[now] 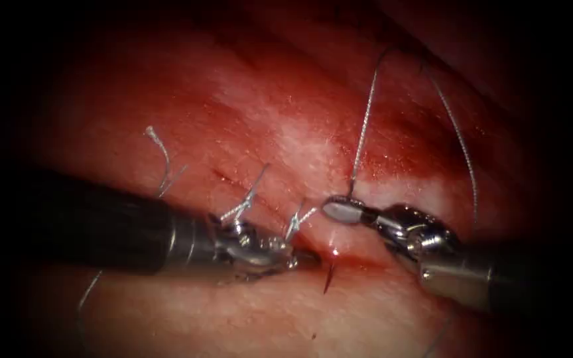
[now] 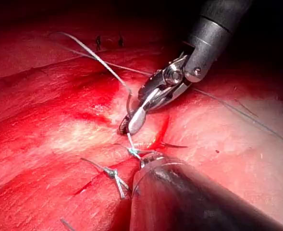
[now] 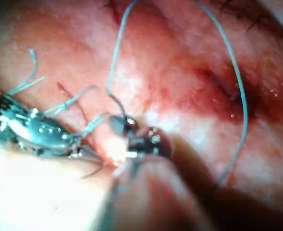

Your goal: Wound Closure

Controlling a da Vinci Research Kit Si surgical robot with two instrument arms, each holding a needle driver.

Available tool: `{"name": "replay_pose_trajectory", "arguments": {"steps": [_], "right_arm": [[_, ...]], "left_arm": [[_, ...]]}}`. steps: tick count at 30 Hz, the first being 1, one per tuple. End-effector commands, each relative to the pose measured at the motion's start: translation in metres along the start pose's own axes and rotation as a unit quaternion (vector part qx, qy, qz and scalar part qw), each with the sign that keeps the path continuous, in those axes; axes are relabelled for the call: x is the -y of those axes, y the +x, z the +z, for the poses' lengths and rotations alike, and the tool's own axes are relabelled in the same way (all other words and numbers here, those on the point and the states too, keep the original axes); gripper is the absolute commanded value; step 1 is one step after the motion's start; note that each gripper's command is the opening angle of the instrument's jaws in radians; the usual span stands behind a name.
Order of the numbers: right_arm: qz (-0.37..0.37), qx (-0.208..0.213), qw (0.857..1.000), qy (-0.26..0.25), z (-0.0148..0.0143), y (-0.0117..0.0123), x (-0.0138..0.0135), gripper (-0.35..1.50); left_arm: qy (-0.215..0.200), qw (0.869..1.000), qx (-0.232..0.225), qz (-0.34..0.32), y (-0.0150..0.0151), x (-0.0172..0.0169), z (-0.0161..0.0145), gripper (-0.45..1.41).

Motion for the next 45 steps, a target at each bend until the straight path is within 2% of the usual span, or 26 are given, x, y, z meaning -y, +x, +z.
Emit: {"name": "replay_pose_trajectory", "arguments": {"steps": [1, 2, 3, 7, 12, 17, 26, 32, 35, 37, 38, 39, 41, 44, 45], "right_arm": [[-0.015, -0.015, 1.0, -0.007, 0.0015, 0.0, -0.0004, 1.04], [-0.02, -0.021, 1.0, -0.008, 0.0018, 0.0006, -0.0007, 1.19], [-0.026, -0.026, 0.999, -0.008, 0.0019, 0.001, -0.001, 1.24], [-0.064, -0.051, 0.996, -0.031, 0.0017, 0.003, -0.0022, 1.31], [-0.128, -0.063, 0.989, -0.047, 0.0006, 0.0048, -0.0028, 1.29], [-0.184, -0.066, 0.979, -0.056, 0.0005, 0.0058, -0.0024, 1.24], [-0.273, -0.014, 0.956, -0.109, 0.0003, 0.0075, -0.002, 1.23], [-0.313, -0.007, 0.942, -0.123, 0.0003, 0.0077, -0.0018, 1.16], [-0.324, 0.001, 0.937, -0.132, 0.0003, 0.0078, -0.0018, 1.04], [-0.333, 0.013, 0.932, -0.145, 0.0003, 0.0076, -0.0019, 0.84], [-0.334, 0.019, 0.93, -0.151, 0.0002, 0.0075, -0.0019, 0.67], [-0.334, 0.023, 0.93, -0.154, 0.0002, 0.0073, -0.002, 0.4], [-0.338, 0.026, 0.928, -0.157, 0.0, 0.0069, -0.0021, -0.35], [-0.339, 0.026, 0.927, -0.157, -0.0004, 0.0067, -0.0023, -0.35], [-0.325, 0.025, 0.932, -0.157, -0.0006, 0.0067, -0.0023, -0.35]], "left_arm": [[-0.001, 1.0, 0.0, 0.0, -0.0001, -0.0004, 0.0008, -0.03], [-0.001, 1.0, 0.0, -0.001, -0.0001, -0.0004, 0.0008, -0.03], [-0.001, 1.0, 0.0, -0.004, 0.0, -0.0004, 0.0007, -0.03], [-0.003, 1.0, 0.0, -0.004, 0.0002, -0.0006, 0.0003, -0.03], [-0.002, 1.0, 0.0, -0.002, 0.0003, -0.0008, 0.0001, -0.03], [-0.002, 1.0, 0.0, 0.001, 0.0003, -0.0008, 0.0002, -0.05], [-0.002, 1.0, 0.0, 0.001, 0.0003, -0.0009, 0.0001, -0.05], [-0.002, 1.0, 0.0, 0.001, 0.0003, -0.0009, 0.0001, -0.05], [-0.002, 1.0, 0.0, 0.001, 0.0003, -0.0009, 0.0001, -0.05], [-0.002, 1.0, 0.0, 0.001, 0.0002, -0.0009, 0.0001, -0.05], [-0.002, 1.0, 0.0, 0.001, 0.0002, -0.0009, 0.0001, -0.05], [-0.002, 1.0, 0.0, 0.001, 0.0002, -0.0009, 0.0, -0.05], [-0.002, 1.0, 0.0, 0.001, 0.0001, -0.0009, 0.0, -0.05], [-0.003, 1.0, 0.0, 0.002, 0.0, -0.001, -0.0001, -0.05], [-0.003, 1.0, 0.0, 0.002, 0.0, -0.001, -0.0001, -0.06]]}}
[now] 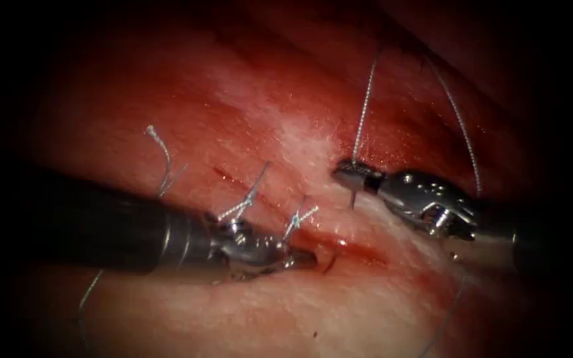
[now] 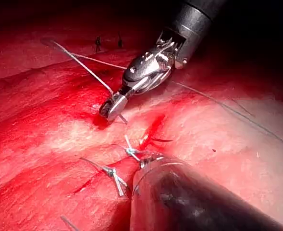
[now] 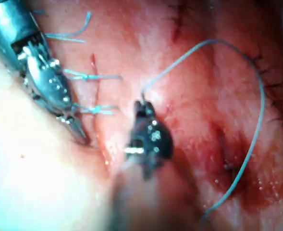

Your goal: Wound Closure

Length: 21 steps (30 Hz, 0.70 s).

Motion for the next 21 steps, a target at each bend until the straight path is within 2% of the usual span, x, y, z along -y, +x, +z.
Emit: {"name": "replay_pose_trajectory", "arguments": {"steps": [1, 9, 12, 21], "right_arm": [[0.029, 0.002, 1.0, 0.002, 0.0004, -0.0005, 0.0002, -0.35], [0.16, -0.033, 0.984, 0.073, 0.0001, -0.0015, 0.0007, -0.35], [0.185, -0.034, 0.976, 0.109, 0.0, -0.0021, 0.0017, -0.35], [0.213, -0.026, 0.969, 0.126, -0.0011, -0.003, 0.0046, -0.35]], "left_arm": [[-0.001, 1.0, 0.0, 0.0, -0.0001, -0.0002, 0.0008, -0.06], [-0.001, 1.0, 0.0, 0.003, -0.0001, -0.0003, 0.0008, -0.06], [-0.002, 1.0, 0.0, 0.003, 0.0, -0.0003, 0.0007, -0.06], [-0.002, 1.0, 0.0, 0.008, 0.0002, -0.0004, 0.0006, -0.06]]}}
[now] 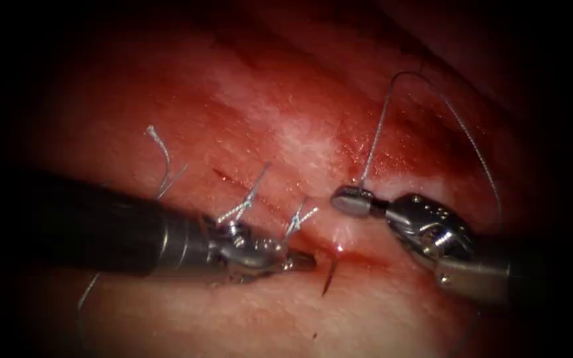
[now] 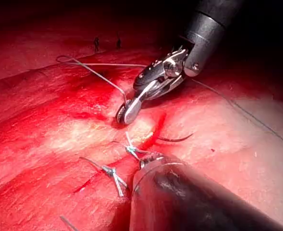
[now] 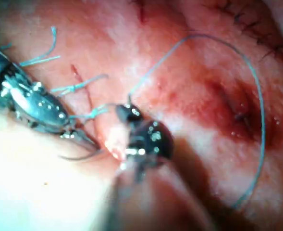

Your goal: Wound Closure

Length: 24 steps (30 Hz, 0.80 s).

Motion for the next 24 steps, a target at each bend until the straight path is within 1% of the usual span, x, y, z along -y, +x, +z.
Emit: {"name": "replay_pose_trajectory", "arguments": {"steps": [1, 3, 4, 5, 6, 8, 9, 11, 13, 14, 16, 19, 22, 24], "right_arm": [[0.006, 0.0, 1.0, 0.004, 0.0007, -0.0005, 0.0003, -0.35], [0.01, -0.005, 1.0, 0.008, 0.0007, -0.0001, 0.0001, -0.33], [0.008, -0.009, 1.0, 0.004, 0.0007, 0.0003, -0.0002, 0.05], [0.009, -0.014, 1.0, -0.004, 0.0006, 0.0007, -0.0005, 0.39], [0.007, -0.021, 1.0, -0.014, 0.0003, 0.0014, -0.001, 0.79], [0.007, -0.03, 0.999, -0.027, -0.0002, 0.0027, -0.002, 1.06], [-0.003, -0.035, 0.999, -0.033, -0.0007, 0.0034, -0.0028, 1.15], [-0.015, -0.038, 0.998, -0.038, -0.0016, 0.0043, -0.004, 1.21], [-0.024, -0.045, 0.998, -0.043, -0.0029, 0.005, -0.0052, 1.23], [-0.027, -0.048, 0.998, -0.043, -0.0035, 0.0051, -0.0056, 1.23], [-0.027, -0.058, 0.997, -0.044, -0.0048, 0.0053, -0.0064, 1.23], [-0.034, -0.064, 0.996, -0.043, -0.0061, 0.0048, -0.0069, 1.21], [-0.037, -0.066, 0.996, -0.045, -0.0065, 0.0039, -0.007, 1.2], [-0.039, -0.067, 0.996, -0.046, -0.0064, 0.0033, -0.0071, 1.18]], "left_arm": [[-0.001, 1.0, 0.001, 0.003, 0.0, -0.0002, 0.0008, -0.06], [-0.001, 1.0, 0.001, 0.011, 0.0001, -0.0004, 0.0007, -0.05], [-0.001, 1.0, 0.001, 0.016, 0.0002, -0.0004, 0.0007, -0.05], [-0.002, 1.0, 0.001, 0.022, 0.0004, -0.0005, 0.0006, -0.03], [-0.002, 1.0, 0.001, 0.03, 0.0004, -0.0005, 0.0005, -0.01], [-0.004, 0.999, -0.003, 0.05, 0.0006, -0.0006, 0.0001, 0.02], [-0.004, 0.998, -0.006, 0.059, 0.0006, -0.0006, 0.0, 0.04], [-0.009, 0.997, -0.018, 0.08, 0.0005, -0.0006, -0.0004, 0.05], [-0.021, 0.994, -0.031, 0.107, 0.0005, -0.0005, -0.0007, 0.05], [-0.032, 0.99, -0.039, 0.131, 0.0004, -0.0005, -0.0008, 0.05], [-0.048, 0.986, -0.055, 0.152, 0.0004, -0.0006, -0.0009, 0.14], [-0.065, 0.976, -0.086, 0.188, 0.0006, -0.0007, -0.0008, 0.32], [-0.072, 0.968, -0.12, 0.209, 0.0013, -0.0008, -0.0005, 0.42], [-0.08, 0.96, -0.143, 0.229, 0.0018, -0.0008, -0.0002, 0.44]]}}
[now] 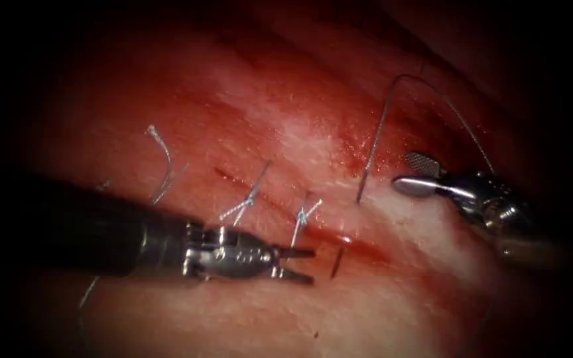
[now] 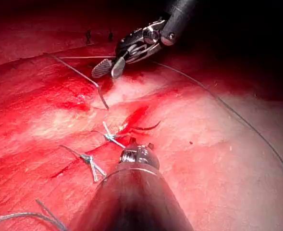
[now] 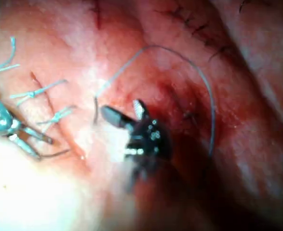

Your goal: Wound Closure

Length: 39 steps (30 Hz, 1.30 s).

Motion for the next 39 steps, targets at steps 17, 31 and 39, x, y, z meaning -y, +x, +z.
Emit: {"name": "replay_pose_trajectory", "arguments": {"steps": [17, 31, 39], "right_arm": [[-0.009, -0.005, 1.0, -0.001, 0.0015, -0.0036, -0.0004, 1.15], [-0.009, -0.006, 1.0, -0.002, 0.0014, -0.0038, -0.0003, 1.15], [-0.008, -0.006, 1.0, -0.002, 0.0013, -0.004, 0.0001, 1.15]], "left_arm": [[-0.022, 0.993, -0.072, 0.091, 0.0012, 0.0009, 0.0029, 0.47], [-0.022, 0.991, -0.084, 0.104, 0.0008, 0.0022, 0.0042, -0.06], [-0.048, 0.994, -0.093, 0.017, 0.0011, 0.0018, 0.004, -0.45]]}}
